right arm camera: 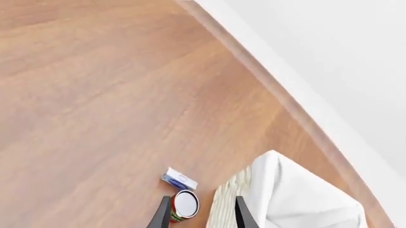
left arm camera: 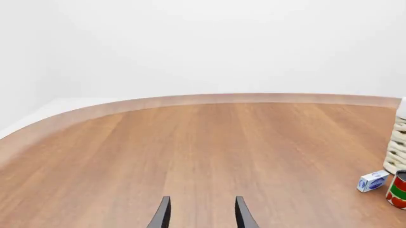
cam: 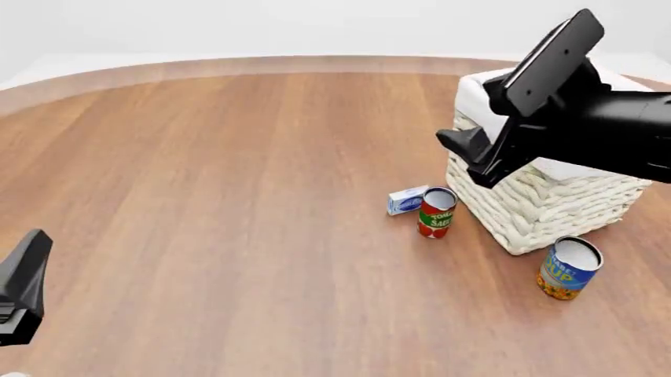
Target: Pick up the alphabet soup and the cream cheese box, and put them in the basket.
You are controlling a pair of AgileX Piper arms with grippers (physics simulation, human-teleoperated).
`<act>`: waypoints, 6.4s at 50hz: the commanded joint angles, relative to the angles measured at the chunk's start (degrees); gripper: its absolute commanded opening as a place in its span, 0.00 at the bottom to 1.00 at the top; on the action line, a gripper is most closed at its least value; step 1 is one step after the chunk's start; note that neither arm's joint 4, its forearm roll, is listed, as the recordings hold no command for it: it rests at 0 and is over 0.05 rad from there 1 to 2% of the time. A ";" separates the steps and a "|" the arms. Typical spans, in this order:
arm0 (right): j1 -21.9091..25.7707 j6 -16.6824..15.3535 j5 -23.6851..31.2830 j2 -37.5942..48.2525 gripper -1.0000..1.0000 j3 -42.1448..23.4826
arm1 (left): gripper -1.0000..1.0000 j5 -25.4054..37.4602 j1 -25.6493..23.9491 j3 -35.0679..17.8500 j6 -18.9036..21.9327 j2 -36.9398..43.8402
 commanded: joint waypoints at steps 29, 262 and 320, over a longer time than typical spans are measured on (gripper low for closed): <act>4.87 -12.21 3.76 9.51 1.00 -6.12 | 1.00 0.00 0.00 0.00 0.00 0.00; -0.47 -35.57 32.76 55.32 1.00 -40.56 | 1.00 -0.10 0.00 -0.24 0.00 0.42; -2.43 -37.95 34.42 60.89 1.00 -46.74 | 1.00 -0.10 0.00 -0.24 0.00 0.42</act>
